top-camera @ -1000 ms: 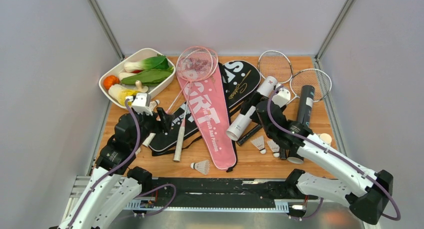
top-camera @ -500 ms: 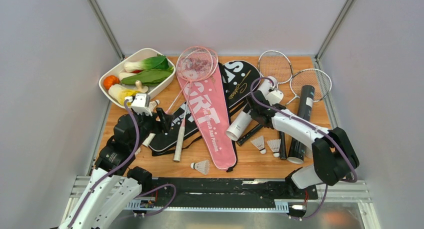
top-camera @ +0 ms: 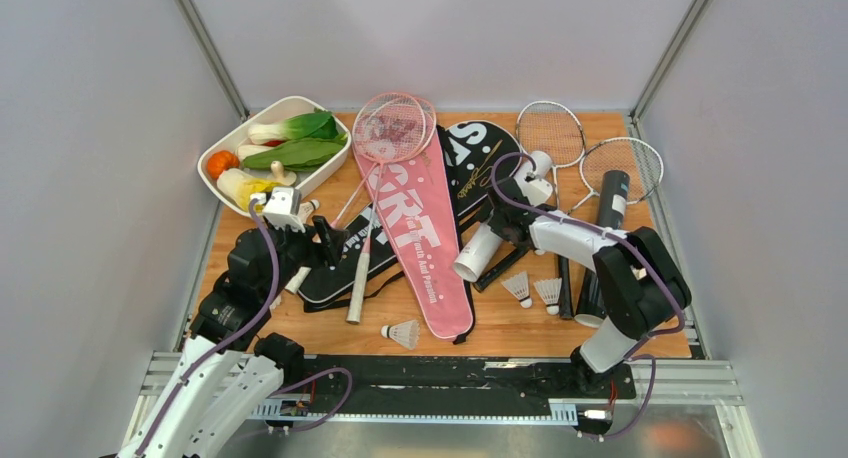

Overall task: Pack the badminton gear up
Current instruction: Open the lid of the shuttle tube.

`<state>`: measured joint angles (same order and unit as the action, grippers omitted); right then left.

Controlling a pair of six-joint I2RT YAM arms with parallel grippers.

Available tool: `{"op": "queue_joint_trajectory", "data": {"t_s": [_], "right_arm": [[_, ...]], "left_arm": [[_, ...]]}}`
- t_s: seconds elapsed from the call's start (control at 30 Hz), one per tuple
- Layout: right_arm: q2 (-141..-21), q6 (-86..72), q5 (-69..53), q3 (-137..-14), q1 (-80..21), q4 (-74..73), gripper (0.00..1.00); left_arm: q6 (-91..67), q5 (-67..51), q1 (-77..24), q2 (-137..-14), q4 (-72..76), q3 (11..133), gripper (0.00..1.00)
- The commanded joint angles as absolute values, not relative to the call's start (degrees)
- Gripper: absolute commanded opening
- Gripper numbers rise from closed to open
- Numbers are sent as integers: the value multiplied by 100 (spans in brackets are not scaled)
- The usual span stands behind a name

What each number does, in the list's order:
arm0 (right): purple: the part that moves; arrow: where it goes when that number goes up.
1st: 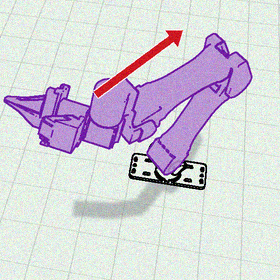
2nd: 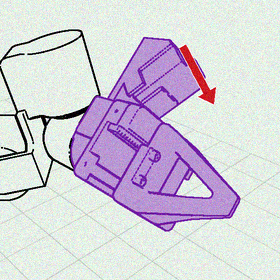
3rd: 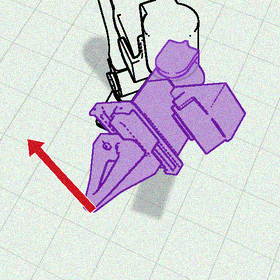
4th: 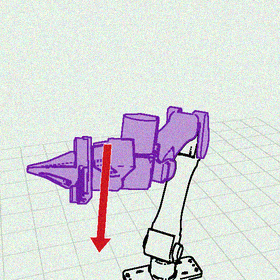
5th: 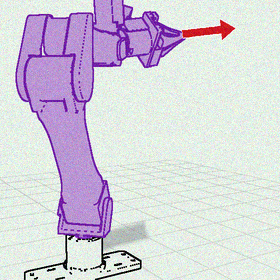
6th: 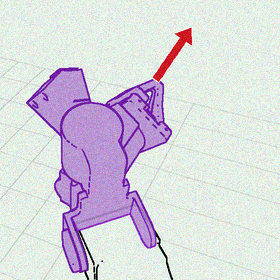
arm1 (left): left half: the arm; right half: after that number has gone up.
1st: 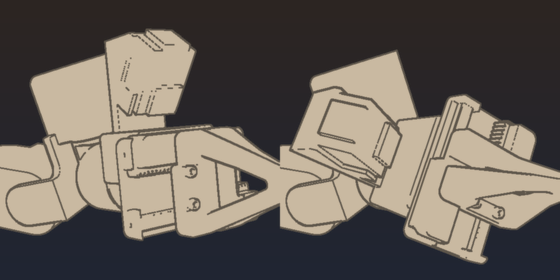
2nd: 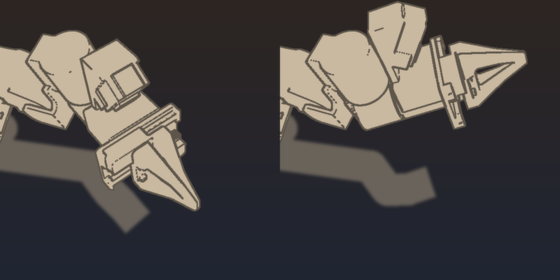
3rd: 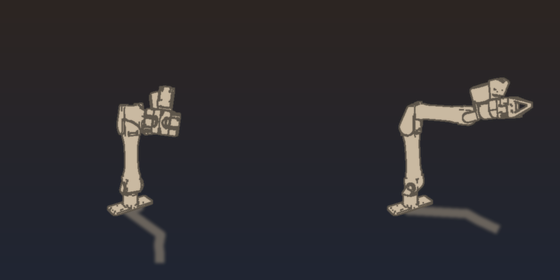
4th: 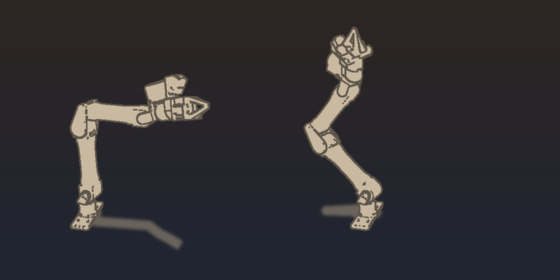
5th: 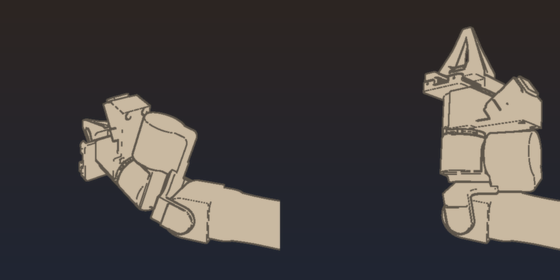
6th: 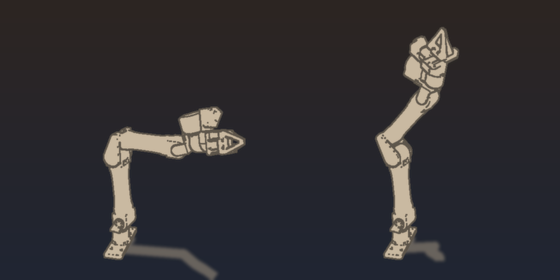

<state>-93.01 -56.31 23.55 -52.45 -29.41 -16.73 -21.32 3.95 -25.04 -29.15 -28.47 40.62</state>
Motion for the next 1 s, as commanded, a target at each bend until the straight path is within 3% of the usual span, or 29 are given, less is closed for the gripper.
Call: {"op": "queue_joint_trajectory", "data": {"t_s": [0.0,0.17,0.47,0.67,0.97], "right_arm": [[-9510,-5466,2267,-5285,-2863,-1415,89],[-9628,-5404,2170,-5290,-2814,-1312,79],[-8917,-4770,2164,-5405,-2804,-1275,51],[-8194,-4024,1675,-5426,-2831,-1176,44],[-6771,-2589,-418,-4609,-3509,935,42]], "left_arm": [[-2091,331,-2520,-2925,-2698,4030,78],[-2057,264,-2518,-2922,-2660,4002,78],[-2059,121,-2516,-2814,-2607,3933,74],[-2238,59,-2518,-2795,-2679,4026,73],[-2951,-1119,-2520,-3644,-1795,4976,78]]}}
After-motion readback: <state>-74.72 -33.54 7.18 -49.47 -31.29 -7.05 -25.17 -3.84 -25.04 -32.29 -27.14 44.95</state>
